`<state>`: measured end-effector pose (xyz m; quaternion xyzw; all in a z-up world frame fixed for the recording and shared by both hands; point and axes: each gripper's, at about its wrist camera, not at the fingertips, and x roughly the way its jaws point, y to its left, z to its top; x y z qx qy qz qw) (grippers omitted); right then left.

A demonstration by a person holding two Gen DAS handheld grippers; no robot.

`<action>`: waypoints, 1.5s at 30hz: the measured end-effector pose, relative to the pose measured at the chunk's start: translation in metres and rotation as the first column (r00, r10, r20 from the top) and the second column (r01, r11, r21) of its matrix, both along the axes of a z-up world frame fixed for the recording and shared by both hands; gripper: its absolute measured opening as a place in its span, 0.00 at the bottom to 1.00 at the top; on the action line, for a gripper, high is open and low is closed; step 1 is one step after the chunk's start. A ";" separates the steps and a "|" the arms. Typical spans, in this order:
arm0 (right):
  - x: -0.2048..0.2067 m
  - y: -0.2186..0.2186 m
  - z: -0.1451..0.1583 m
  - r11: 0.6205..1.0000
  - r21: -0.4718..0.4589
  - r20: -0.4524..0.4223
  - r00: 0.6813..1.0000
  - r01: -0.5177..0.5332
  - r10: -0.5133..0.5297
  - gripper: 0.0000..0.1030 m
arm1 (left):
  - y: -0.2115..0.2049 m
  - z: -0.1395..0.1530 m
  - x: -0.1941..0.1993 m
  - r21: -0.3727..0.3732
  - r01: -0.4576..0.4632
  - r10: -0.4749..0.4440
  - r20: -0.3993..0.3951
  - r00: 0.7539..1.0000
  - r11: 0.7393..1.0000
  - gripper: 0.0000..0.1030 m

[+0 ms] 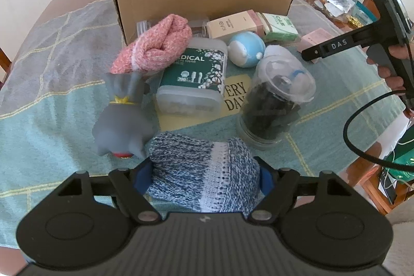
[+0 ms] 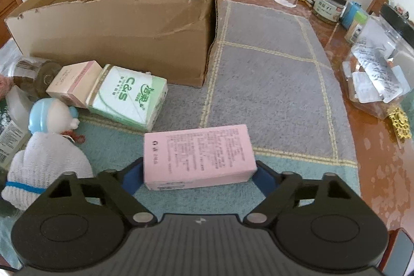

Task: Organize objects
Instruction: 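Grasp the pink box with the right tool while the left tool grasps the grey knit sock, then carry the pink box and grey sock over the box and release them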

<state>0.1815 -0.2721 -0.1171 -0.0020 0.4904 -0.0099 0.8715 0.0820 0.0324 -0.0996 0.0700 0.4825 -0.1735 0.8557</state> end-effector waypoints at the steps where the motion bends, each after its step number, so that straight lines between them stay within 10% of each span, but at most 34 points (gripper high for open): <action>1: 0.000 0.000 0.001 1.000 -0.006 -0.004 1.000 -0.001 0.000 0.83 | 0.001 0.001 0.000 0.003 -0.004 0.004 -0.001 1.000 1.000 0.75; 23: -0.001 0.011 0.106 0.976 0.029 0.044 0.975 -0.217 0.216 0.83 | 0.007 0.098 0.034 0.020 -0.080 0.079 0.046 0.996 0.997 0.75; 45: 0.103 0.040 0.142 0.973 0.097 0.150 0.970 -0.209 0.194 0.84 | -0.040 0.136 0.219 0.032 -0.112 0.106 0.159 0.982 0.993 0.75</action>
